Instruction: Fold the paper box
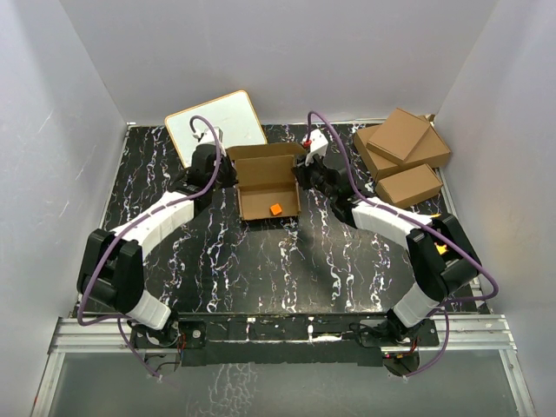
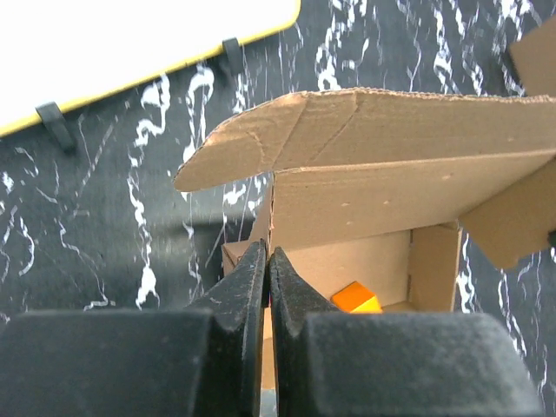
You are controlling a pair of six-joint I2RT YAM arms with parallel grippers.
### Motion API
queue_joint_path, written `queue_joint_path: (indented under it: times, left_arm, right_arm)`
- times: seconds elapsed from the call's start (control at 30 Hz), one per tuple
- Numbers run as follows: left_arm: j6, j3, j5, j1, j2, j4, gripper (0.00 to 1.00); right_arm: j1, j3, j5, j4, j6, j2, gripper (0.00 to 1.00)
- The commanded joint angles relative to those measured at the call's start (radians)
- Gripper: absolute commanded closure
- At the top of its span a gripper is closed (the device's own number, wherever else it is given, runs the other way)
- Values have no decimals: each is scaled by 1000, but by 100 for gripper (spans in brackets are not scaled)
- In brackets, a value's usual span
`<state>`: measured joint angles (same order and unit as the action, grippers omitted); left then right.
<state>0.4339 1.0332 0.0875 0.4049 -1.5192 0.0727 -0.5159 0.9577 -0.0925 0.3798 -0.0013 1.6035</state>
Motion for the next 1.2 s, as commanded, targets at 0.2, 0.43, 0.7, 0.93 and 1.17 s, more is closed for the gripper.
queue_joint_path:
  times: [0.2, 0.43, 0.7, 0.93, 1.17]
  left_arm:
    - [-32, -16, 215, 53, -65, 305, 100]
    - [-52, -70, 266, 81, -93, 419, 100]
    - [-63, -147, 296, 118, -84, 506, 100]
    - [-49, -223, 328, 146, -56, 553, 100]
    - [-37, -271, 348, 167, -40, 579, 100]
  right_arm:
    - [-2, -46, 31, 334, -15, 55, 86]
    - [16, -106, 3, 382, -3, 51, 86]
    - [34, -163, -39, 383, 23, 37, 86]
    - [33, -182, -41, 367, 29, 27, 86]
    - [33, -196, -32, 335, 34, 18, 86]
